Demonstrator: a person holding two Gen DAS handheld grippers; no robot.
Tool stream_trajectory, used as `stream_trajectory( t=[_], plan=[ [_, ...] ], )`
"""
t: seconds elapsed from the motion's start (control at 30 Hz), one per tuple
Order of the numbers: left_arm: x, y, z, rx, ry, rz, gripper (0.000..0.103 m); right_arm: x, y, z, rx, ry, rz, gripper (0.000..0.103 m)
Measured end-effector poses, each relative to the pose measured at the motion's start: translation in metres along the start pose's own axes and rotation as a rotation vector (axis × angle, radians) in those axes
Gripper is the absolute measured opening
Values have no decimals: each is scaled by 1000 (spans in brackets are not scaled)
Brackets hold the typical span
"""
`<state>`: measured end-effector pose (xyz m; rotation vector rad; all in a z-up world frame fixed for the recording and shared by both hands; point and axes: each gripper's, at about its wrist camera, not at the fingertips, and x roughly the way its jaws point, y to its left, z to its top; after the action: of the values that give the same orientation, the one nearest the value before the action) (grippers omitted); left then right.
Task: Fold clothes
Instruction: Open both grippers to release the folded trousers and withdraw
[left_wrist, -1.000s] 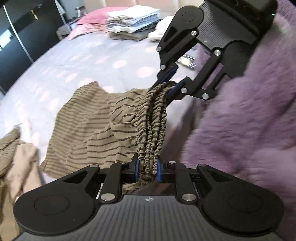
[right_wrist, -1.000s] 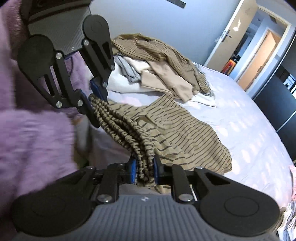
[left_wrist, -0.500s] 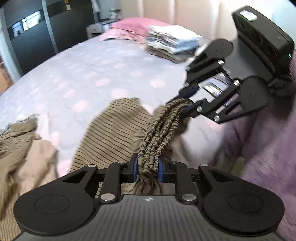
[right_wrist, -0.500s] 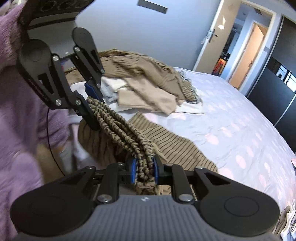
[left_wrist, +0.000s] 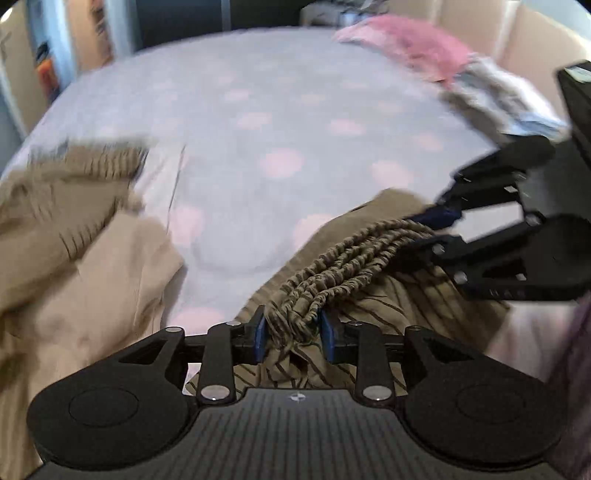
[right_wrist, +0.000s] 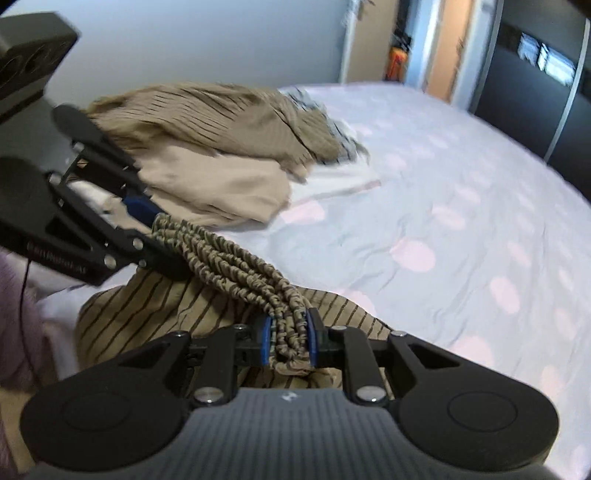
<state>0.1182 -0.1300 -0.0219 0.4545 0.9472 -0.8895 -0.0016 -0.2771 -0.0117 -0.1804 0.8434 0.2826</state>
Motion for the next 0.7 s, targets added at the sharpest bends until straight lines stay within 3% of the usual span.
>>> stream_trajectory(
  t=[0.17, 0.33, 0.4, 0.47, 0.53, 0.7],
  plan=[
    [37, 13, 4, -63, 63, 37, 29, 58, -14, 1, 80, 79, -17, 23],
    [43, 16, 3, -63, 92, 94, 32, 76, -27, 1, 184, 73, -21, 33],
    [42, 19, 1, -85, 93, 115, 34, 77, -33, 4, 227, 65, -28, 36],
    [36, 23, -1, -109, 81, 127, 43, 73, -39, 7, 274, 42, -27, 41],
    [29, 26, -3, -133, 69, 139, 43, 66, -46, 8, 318, 13, -42, 48],
    [2, 27, -18, -195, 38, 135, 44, 34, -60, -2, 406, -26, -20, 53]
  ],
)
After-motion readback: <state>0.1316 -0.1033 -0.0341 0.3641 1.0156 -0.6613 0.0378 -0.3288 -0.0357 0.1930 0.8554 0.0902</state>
